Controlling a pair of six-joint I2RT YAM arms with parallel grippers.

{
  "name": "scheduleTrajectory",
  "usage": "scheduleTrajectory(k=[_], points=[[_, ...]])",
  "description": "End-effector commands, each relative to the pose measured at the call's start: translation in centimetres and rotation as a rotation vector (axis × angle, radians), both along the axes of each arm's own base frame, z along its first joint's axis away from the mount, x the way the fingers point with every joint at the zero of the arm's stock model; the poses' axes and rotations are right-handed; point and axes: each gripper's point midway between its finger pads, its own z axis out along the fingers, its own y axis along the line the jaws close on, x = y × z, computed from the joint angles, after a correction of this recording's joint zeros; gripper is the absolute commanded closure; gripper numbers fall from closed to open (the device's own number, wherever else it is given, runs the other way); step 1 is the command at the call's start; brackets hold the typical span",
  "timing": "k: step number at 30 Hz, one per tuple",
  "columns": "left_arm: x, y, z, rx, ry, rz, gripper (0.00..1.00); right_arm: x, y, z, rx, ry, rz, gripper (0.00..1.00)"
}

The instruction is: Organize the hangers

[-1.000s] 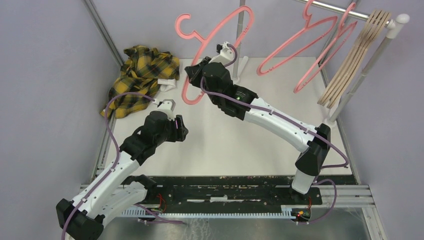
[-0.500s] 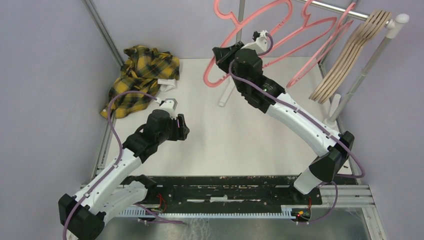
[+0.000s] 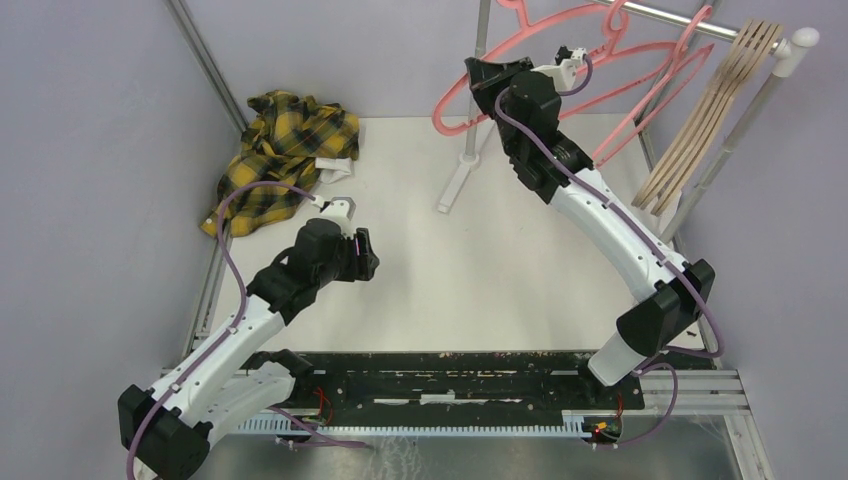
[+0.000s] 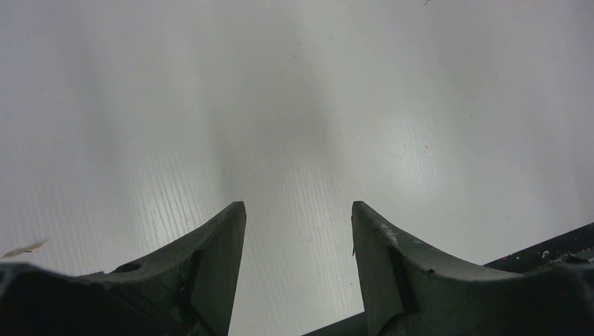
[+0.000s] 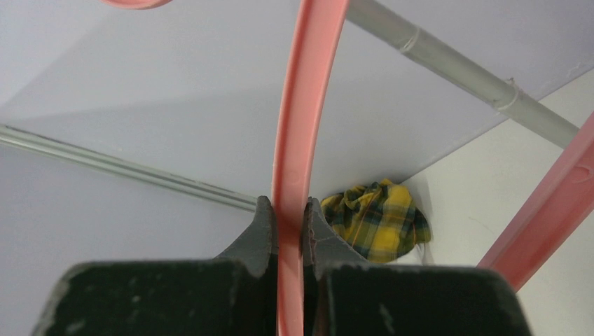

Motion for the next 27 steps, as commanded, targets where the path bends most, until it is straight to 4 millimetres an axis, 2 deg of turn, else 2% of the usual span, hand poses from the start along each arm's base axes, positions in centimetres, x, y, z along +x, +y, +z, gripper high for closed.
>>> scheduleTrajectory(k=[1,11,16,18,21,23,27], points=[[0.9,-0.5,1.5,-0.032,-0.036,0.007,0.36,0.9,-1.5,4.1,0.146,-0.098,-0.012,0.98],[1.2,-0.7,1.2,-0.028,-0.022,0.007,0.36,2.5,-6.2,1.3,0.202,-0.051,-0.101,0.98],[1.4,-0.7,0.9,-0.025,-0.014,0.011,0.35,2.3,-6.7,0.5,0.194,-0.03,-0.086,0.87],[1.4,-0.7,1.0,-0.024,-0.015,0.013,0.32,1.9,-6.8,0.9,0.179,-0.036,-0.076,0.75],[1.5,-0.8,1.2,-0.028,-0.02,0.014,0.29,0.9,-6.9,1.9,0.122,-0.046,-0.057,0.51],[1.6,-0.8,1.3,-0.03,-0.023,0.015,0.27,0.1,-7.0,2.7,0.091,-0.06,-0.041,0.27],[1.7,-0.8,1.2,-0.031,-0.024,0.02,0.2,-1.8,-7.4,3.4,0.04,-0.078,-0.015,0.08]])
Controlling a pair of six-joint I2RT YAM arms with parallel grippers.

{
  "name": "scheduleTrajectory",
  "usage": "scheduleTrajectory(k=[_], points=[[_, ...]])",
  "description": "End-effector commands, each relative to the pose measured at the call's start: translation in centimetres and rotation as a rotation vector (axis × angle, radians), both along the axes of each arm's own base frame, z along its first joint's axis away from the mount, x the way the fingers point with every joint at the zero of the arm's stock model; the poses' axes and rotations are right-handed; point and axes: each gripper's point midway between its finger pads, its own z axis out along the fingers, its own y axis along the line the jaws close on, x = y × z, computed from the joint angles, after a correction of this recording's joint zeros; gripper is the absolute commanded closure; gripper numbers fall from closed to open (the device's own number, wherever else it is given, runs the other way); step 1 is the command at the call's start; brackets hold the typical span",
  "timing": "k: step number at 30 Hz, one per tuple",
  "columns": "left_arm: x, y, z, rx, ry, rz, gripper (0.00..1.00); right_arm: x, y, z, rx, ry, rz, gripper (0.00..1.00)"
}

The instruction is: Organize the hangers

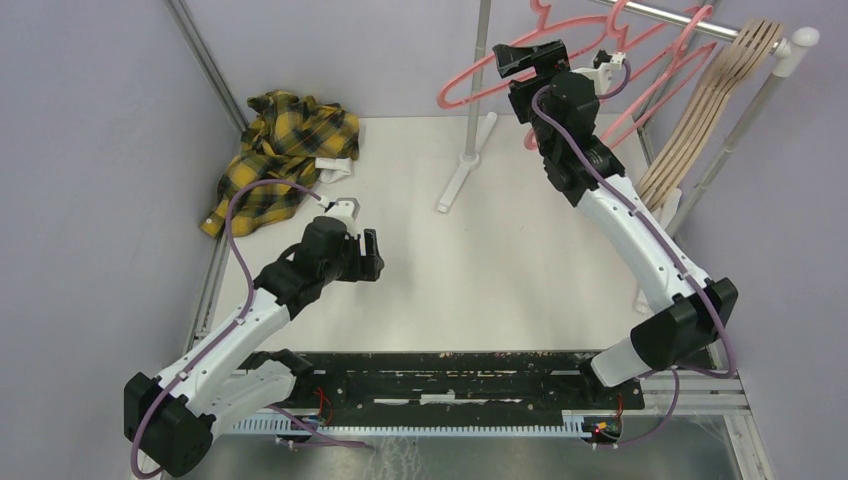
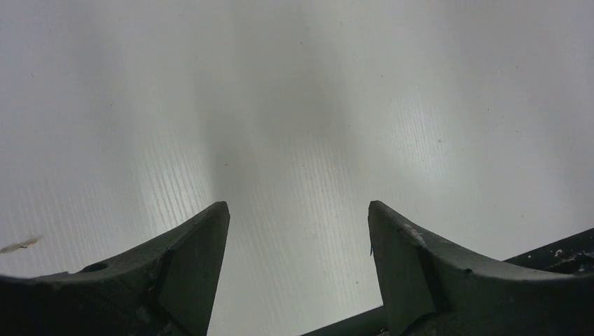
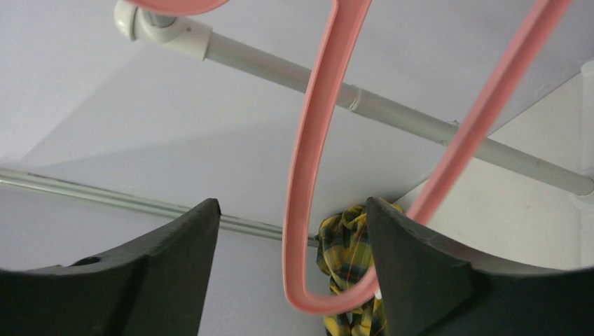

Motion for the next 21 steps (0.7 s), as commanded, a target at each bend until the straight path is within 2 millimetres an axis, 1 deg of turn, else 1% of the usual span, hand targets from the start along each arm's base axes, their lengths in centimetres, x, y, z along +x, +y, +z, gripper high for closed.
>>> scheduleTrajectory(k=[1,2,3,8,13,16,18,21], points=[[1.6,-0.7,2.6,-0.058,-0.071,0.023,0.17,-3.8,-1.1,4.1,-0.056,-0.091,0.043,0.01],[1.7,-0.7,2.5,-0.056,-0.07,0.027,0.05,-4.3,-1.1,4.1,-0.072,-0.092,0.054,0.0],[1.8,-0.7,2.4,-0.053,-0.067,0.031,0.0,-4.8,-1.1,4.0,-0.09,-0.087,0.067,0.0],[2.3,-1.1,2.0,-0.062,-0.057,0.042,0.01,-7.3,-0.6,3.1,-0.223,-0.083,0.149,0.0],[3.0,-1.1,1.6,-0.05,-0.052,0.06,0.01,-9.6,0.1,1.0,-0.453,-0.056,0.239,0.0],[3.4,-0.8,1.4,-0.028,-0.049,0.076,0.01,-11.3,1.3,-1.2,-0.622,-0.033,0.325,0.0],[3.6,-0.7,1.2,-0.013,-0.049,0.084,0.01,-12.9,2.7,-3.6,-0.734,-0.001,0.405,0.0],[4.0,-0.4,1.1,0.007,-0.051,0.096,0.01,-16.0,4.7,-7.5,-0.884,0.041,0.509,0.0]])
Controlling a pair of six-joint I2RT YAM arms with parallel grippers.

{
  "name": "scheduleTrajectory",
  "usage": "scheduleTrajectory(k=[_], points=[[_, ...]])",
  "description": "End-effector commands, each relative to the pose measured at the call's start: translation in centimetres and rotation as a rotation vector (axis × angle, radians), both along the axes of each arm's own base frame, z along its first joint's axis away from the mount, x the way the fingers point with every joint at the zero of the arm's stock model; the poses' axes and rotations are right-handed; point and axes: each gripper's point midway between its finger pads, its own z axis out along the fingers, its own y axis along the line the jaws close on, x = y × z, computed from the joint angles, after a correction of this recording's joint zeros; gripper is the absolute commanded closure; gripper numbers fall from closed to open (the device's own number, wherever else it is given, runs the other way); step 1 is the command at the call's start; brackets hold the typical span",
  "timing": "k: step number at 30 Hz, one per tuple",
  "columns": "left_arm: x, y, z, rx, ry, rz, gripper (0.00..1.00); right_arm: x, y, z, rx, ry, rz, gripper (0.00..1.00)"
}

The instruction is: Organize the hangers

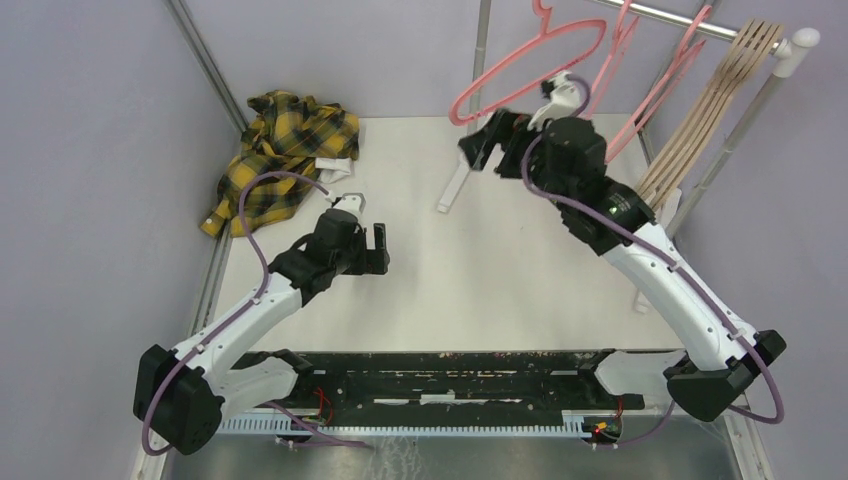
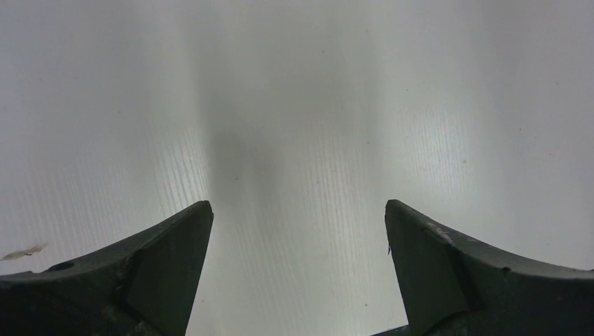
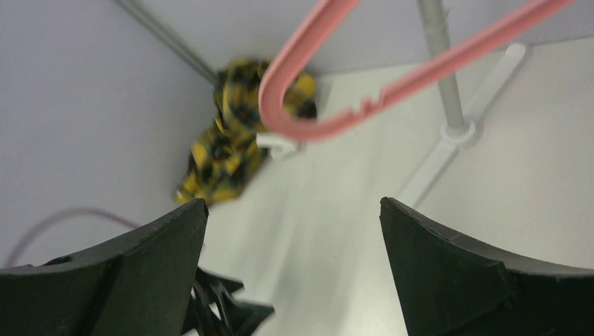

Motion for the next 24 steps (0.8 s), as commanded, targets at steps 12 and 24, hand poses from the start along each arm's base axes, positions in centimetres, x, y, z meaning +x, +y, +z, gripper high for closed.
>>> scheduleTrajectory(k=[12,24], points=[[2.9,-0.9,0.6,-0.047,-0.062,0.075,0.01,-9.1,-0.6,-20.0,-0.58,0.176,0.21,0.0],[3.5,-1.1,-1.0,-0.054,-0.083,0.069,0.01,-7.7,-1.9,-24.7,-0.688,0.202,0.132,0.0]])
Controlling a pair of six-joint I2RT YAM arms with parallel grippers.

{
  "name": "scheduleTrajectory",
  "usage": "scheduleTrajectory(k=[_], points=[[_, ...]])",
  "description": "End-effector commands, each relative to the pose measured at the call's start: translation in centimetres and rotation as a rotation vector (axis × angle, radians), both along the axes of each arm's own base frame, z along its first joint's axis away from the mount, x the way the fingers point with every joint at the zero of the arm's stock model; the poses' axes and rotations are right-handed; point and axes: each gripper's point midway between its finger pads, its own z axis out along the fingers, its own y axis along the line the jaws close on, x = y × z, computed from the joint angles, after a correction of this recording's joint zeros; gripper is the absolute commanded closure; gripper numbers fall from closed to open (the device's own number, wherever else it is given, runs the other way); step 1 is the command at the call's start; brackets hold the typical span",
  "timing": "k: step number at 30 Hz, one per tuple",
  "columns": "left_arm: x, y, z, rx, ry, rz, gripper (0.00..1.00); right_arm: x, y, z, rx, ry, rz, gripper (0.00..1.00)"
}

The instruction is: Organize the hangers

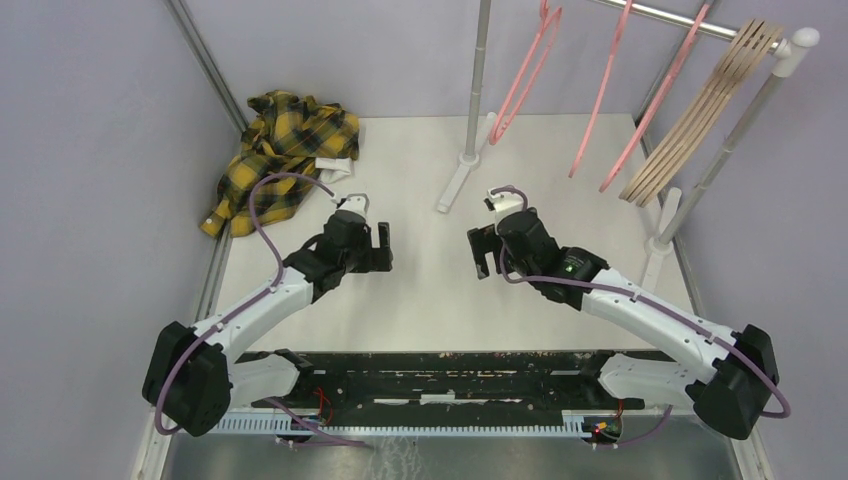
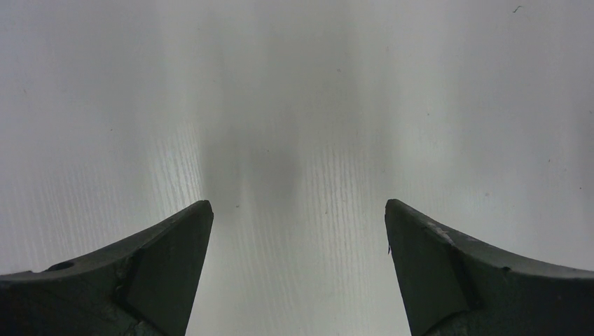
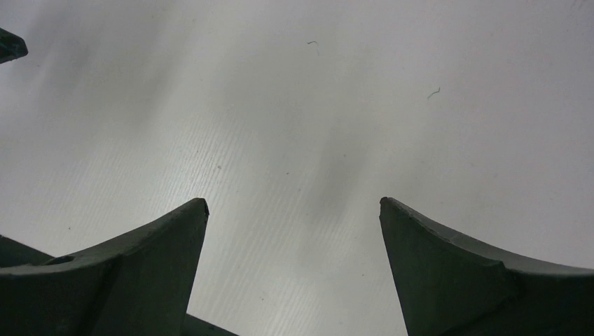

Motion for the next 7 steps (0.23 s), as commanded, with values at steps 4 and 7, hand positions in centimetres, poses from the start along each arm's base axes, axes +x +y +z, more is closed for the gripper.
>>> scheduleTrajectory(k=[4,7], points=[[1.3,-0.7,1.8,-0.067,-0.088,0.016,0.01,1.2,-0.1,-0.7,-0.006,-0.042,-0.048,0.0],[1.3,-0.8,2.1,-0.076,-0.095,0.012,0.01,1.2,-0.5,-1.2,-0.017,-0.039,-0.066,0.0]])
